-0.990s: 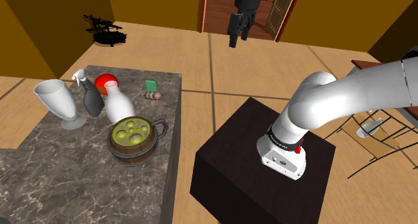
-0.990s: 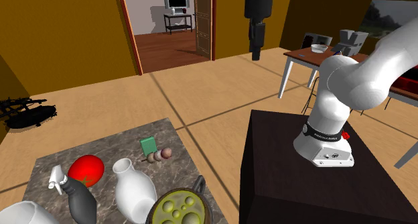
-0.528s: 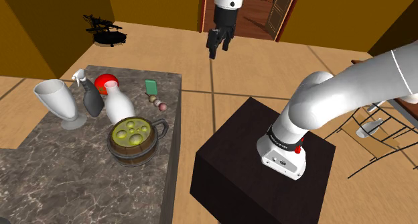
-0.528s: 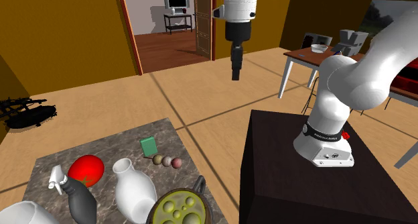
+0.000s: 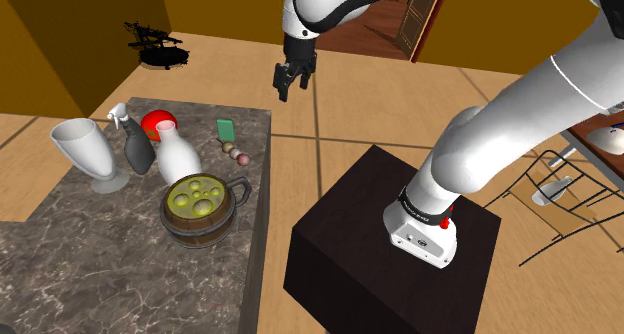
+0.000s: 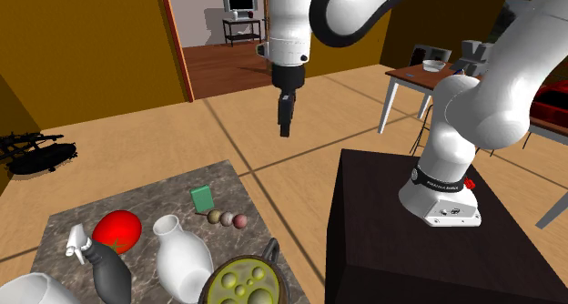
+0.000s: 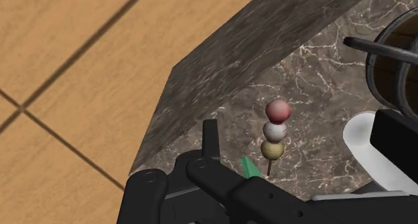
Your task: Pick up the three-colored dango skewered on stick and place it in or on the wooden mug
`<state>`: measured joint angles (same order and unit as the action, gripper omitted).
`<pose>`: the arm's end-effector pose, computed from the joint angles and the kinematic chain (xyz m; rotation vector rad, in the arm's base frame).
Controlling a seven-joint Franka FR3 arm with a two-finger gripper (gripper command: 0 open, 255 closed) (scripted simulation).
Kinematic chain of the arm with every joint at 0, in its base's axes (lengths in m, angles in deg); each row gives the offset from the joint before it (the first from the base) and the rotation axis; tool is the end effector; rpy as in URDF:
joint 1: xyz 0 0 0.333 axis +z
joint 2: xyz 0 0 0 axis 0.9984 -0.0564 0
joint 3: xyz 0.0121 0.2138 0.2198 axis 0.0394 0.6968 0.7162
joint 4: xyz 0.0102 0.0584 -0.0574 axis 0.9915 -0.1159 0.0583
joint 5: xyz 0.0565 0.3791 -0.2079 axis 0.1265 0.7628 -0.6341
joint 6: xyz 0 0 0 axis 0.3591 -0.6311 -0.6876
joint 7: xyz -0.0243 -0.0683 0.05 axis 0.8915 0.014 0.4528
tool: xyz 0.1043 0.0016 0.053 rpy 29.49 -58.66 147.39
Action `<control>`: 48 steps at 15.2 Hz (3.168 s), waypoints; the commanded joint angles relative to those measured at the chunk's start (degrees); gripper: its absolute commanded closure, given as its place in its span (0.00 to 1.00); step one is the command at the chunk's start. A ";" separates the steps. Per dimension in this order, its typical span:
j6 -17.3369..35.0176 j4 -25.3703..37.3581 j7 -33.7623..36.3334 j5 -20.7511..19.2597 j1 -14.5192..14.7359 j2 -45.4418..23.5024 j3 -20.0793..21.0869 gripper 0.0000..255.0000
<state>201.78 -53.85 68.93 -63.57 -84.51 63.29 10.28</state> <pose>0.4755 0.0673 0.3906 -3.1165 -0.1054 -0.0257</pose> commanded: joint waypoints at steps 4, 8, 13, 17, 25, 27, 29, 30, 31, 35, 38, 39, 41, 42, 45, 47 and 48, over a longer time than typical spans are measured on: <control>9.14 3.15 2.64 -0.93 0.39 -10.61 1.74 0.00; 14.51 7.72 5.17 -2.72 0.74 -19.36 2.70 0.00; 19.41 15.18 8.63 -5.81 1.82 -30.34 2.94 0.00; 21.86 22.54 11.14 -8.24 3.26 -39.06 2.40 0.00; 24.04 34.87 13.68 -10.73 5.74 -52.07 0.98 0.00; 24.91 35.31 13.80 -10.92 5.87 -53.38 0.81 0.00; 25.74 35.81 13.91 -11.10 5.99 -54.72 0.64 0.00; 26.38 36.23 14.00 -11.23 6.09 -55.78 0.51 0.00; 26.39 36.22 14.00 -11.23 6.10 -55.78 0.51 0.00; 26.38 36.23 13.99 -11.23 6.10 -55.78 0.50 0.00; 26.37 36.23 13.99 -11.23 6.09 -55.78 0.51 0.00; 26.37 36.23 13.99 -11.23 6.09 -55.78 0.51 1.00; 26.37 36.23 13.99 -11.23 6.09 -55.78 0.51 1.00; 26.37 36.23 13.99 -11.23 6.09 -55.78 0.51 1.00; 26.37 36.23 13.99 -11.23 6.09 -55.78 0.51 1.00; 26.37 36.23 13.99 -11.23 6.09 -55.78 0.51 1.00; 26.37 36.23 13.99 -11.23 6.09 -55.78 0.51 1.00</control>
<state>228.16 -17.62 82.91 -74.80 -78.42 7.51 10.78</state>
